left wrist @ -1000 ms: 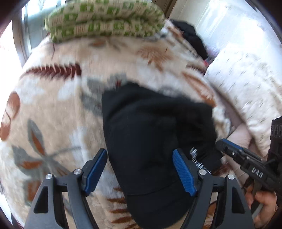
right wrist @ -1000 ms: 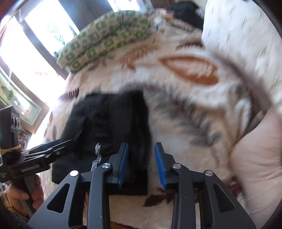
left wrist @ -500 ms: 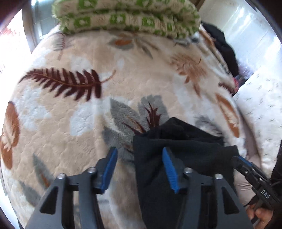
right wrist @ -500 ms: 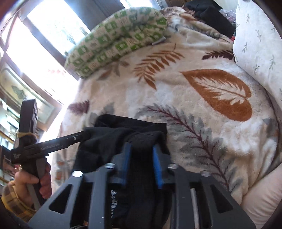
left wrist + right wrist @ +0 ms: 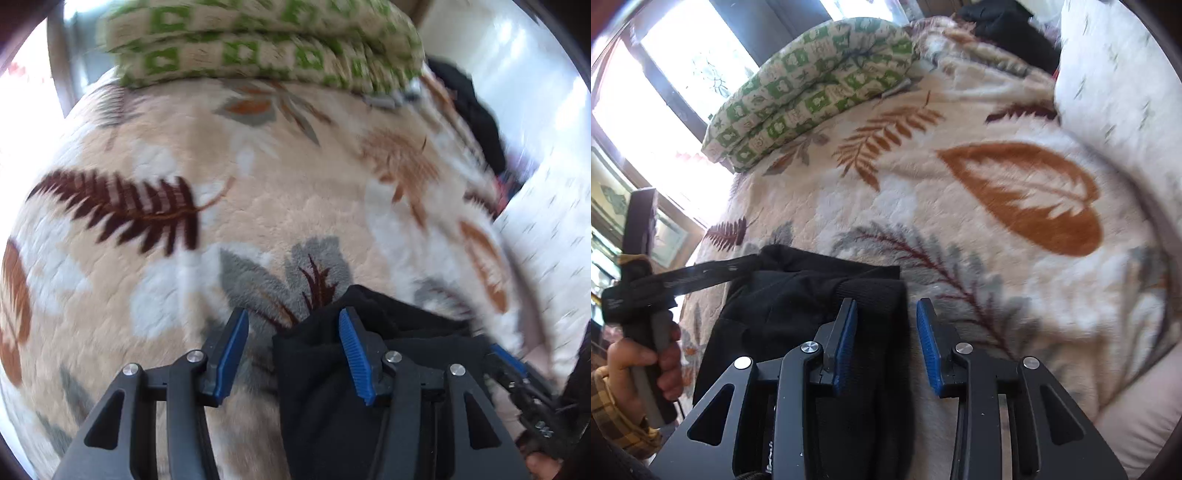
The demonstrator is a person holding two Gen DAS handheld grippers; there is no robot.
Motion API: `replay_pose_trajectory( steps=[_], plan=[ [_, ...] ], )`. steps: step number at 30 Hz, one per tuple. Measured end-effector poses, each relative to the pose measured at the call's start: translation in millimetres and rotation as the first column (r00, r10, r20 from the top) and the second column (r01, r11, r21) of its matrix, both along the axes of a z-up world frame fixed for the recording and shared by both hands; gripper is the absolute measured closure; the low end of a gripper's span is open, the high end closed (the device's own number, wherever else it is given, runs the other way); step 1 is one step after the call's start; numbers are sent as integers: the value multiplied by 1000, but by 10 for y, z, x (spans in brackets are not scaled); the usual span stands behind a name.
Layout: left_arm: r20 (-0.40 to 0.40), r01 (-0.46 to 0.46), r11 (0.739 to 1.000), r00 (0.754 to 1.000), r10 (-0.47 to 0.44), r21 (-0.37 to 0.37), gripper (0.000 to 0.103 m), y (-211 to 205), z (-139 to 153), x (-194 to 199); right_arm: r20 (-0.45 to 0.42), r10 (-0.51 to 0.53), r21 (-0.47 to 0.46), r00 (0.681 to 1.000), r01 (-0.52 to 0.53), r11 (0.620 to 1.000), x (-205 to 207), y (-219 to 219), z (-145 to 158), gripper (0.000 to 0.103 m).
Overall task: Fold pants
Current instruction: 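Lower the folded pants onto the blanket and open both grippers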
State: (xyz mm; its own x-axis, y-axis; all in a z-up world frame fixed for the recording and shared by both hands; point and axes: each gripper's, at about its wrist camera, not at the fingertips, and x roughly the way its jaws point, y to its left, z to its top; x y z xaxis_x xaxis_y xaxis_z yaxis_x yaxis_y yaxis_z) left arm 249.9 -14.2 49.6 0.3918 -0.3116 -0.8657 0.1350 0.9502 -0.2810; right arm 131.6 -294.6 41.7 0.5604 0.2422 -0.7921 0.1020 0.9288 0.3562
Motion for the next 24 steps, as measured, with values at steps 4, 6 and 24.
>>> replay_pose_trajectory(
  steps=[4, 6, 24],
  plan=[
    [70, 18, 1000, 997, -17, -14, 50, 82, 241, -391, 56, -4, 4, 998, 4, 1000, -188, -21, 242, 71],
    [95, 76, 997, 993, -77, 8, 50, 4, 301, -656, 73, -3, 32, 997, 0, 999, -328, 28, 320, 71],
    [90, 87, 995, 992, -90, 46, 33, -88, 18, -1462, -48, 90, -92, 995, -95, 991, -761, 413, -110, 70]
  ],
)
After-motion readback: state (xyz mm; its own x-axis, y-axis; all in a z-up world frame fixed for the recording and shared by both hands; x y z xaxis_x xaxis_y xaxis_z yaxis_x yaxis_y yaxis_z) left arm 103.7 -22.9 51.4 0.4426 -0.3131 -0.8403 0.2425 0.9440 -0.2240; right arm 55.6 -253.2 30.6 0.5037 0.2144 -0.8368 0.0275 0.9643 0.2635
